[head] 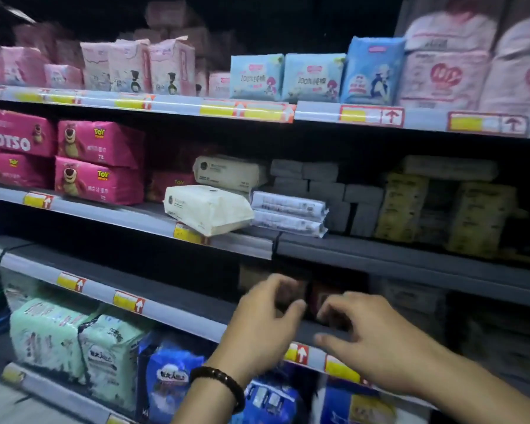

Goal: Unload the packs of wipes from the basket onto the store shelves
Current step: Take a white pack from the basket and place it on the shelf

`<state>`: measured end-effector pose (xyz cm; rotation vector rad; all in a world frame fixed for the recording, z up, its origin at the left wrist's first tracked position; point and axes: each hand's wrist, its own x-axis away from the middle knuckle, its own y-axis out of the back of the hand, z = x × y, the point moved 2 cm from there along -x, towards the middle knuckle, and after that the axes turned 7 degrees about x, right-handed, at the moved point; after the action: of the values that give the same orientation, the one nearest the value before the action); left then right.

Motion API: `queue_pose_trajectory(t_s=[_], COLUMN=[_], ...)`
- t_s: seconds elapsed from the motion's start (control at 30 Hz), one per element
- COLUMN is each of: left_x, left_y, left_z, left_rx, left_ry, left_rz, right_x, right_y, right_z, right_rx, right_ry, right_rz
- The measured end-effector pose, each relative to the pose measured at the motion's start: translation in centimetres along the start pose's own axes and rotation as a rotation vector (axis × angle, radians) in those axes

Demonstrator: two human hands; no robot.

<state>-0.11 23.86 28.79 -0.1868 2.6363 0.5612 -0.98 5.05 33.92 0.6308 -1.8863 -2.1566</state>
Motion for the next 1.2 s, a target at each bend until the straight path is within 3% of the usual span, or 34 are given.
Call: queue_pose_trajectory(t_s=[0.1,0.23,0.33,0.4,0.5,0.63,0.77,0.93,1.07,1.2], left_x=[4.5,10.5,13.7,15.1,16.0,16.6,17.2,18.1,17.7,16.0], left_y=[-6.7,-15.6,-20.3,-21.8,-22.9,-24.1,-24.9,-25.0,-24.0,-23.2], left_z=[0.0,3.8,8.4,11.0,13.6,15.8,17.4,17.4,17.0,14.7], left_rx=[-0.088,-0.225,-0.42,-0.541,-0.588,-0.417,-0.217,0.026,0.1,0.406], left_ry=[0.037,0.083,0.187,0.24,0.312,0.565,0.635,0.753,0.824,0.909], left_rz=[0.37,0.647,0.907,1.006,0.982,0.974,1.066,0.9,0.755,0.552], right_x=[6.4,14.6,21.0,22.8,22.7,22.7,22.5,21.8,21.5,20.3], right_y=[-2.9,-11.1,-19.4,-22.6,-24.1,-26.2,-27.5,-28.6,-28.4,-25.9], right_z=[-4.4,-11.7,-16.7,-17.4,-16.2,-14.4,-14.0,-13.3,-13.0,-13.3], right_rx=[-0.133,-0.242,-0.345,-0.308,-0.456,-0.542,-0.613,-0.669,-0.912,-1.2], right_ry=[-0.132,-0.363,-0.644,-0.71,-0.758,-0.755,-0.745,-0.735,-0.695,-0.702], right_rz=[0.107,0.171,0.138,0.224,0.239,0.406,0.434,0.473,0.368,0.103])
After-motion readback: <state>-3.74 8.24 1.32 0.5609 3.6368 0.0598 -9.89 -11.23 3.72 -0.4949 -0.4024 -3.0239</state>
